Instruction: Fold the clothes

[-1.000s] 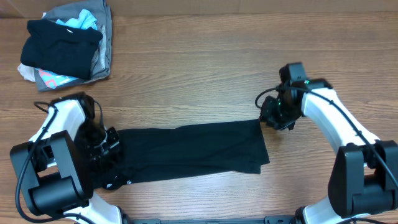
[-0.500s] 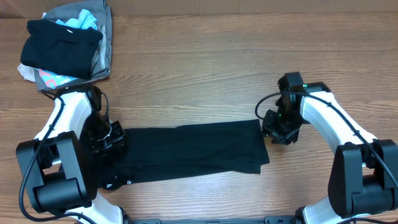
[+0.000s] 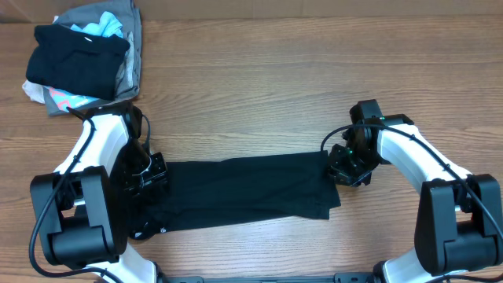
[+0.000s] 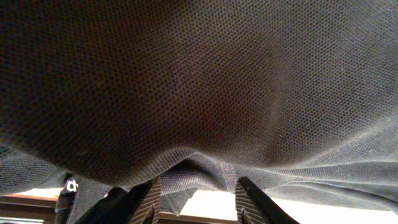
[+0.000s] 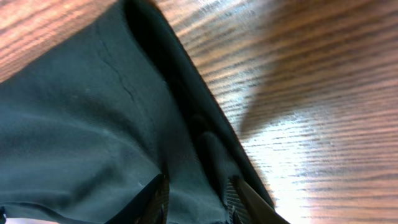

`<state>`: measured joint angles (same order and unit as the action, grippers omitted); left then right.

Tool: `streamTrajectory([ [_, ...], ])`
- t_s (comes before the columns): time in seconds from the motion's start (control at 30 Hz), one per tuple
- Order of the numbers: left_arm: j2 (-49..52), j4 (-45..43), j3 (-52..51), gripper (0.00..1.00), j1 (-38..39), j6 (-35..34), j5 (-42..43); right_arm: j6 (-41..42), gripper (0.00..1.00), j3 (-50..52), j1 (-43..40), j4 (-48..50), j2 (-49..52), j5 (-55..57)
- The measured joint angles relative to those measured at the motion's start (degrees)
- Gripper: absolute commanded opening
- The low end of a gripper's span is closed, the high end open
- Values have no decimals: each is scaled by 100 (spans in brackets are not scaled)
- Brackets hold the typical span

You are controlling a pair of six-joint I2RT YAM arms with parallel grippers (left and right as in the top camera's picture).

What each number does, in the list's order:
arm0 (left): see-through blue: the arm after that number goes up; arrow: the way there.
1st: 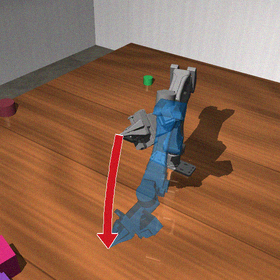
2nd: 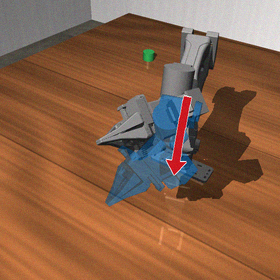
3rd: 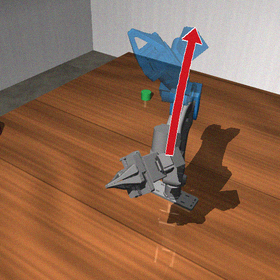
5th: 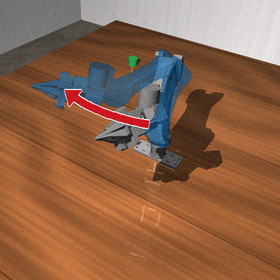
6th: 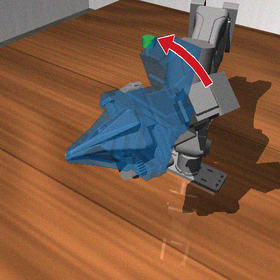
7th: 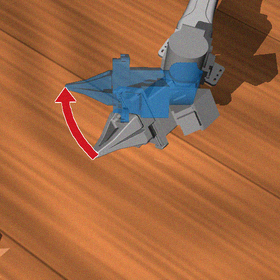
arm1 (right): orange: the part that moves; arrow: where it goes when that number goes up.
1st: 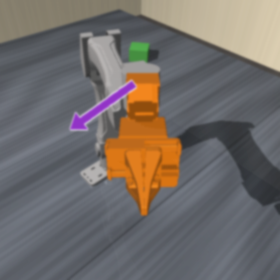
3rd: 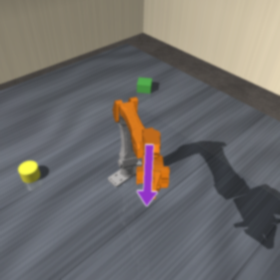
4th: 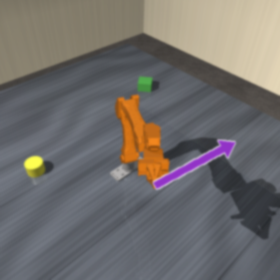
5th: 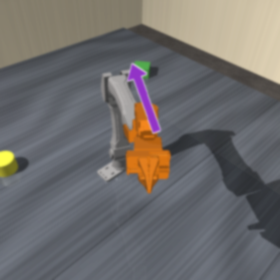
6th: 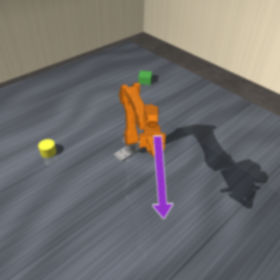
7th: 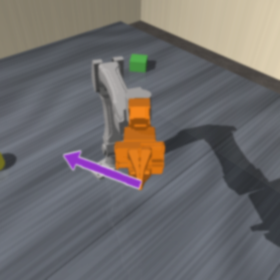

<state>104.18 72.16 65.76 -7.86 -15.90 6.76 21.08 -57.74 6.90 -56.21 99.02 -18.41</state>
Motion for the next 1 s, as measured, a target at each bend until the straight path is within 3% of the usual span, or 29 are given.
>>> streamTrajectory([
  [0.27,0,-2,0,45,0,2,0,-17,30,363,0,601,0,-83],
  [0.43,0,-17,0,45,0,0,0,-4,16,407,0,710,0,-111],
  [0.7,0,-35,0,47,0,2,0,9,8,286,0,522,0,-168],
  [1.0,0,-63,0,49,0,2,-2,11,7,-369,0,68,4,-164],
])
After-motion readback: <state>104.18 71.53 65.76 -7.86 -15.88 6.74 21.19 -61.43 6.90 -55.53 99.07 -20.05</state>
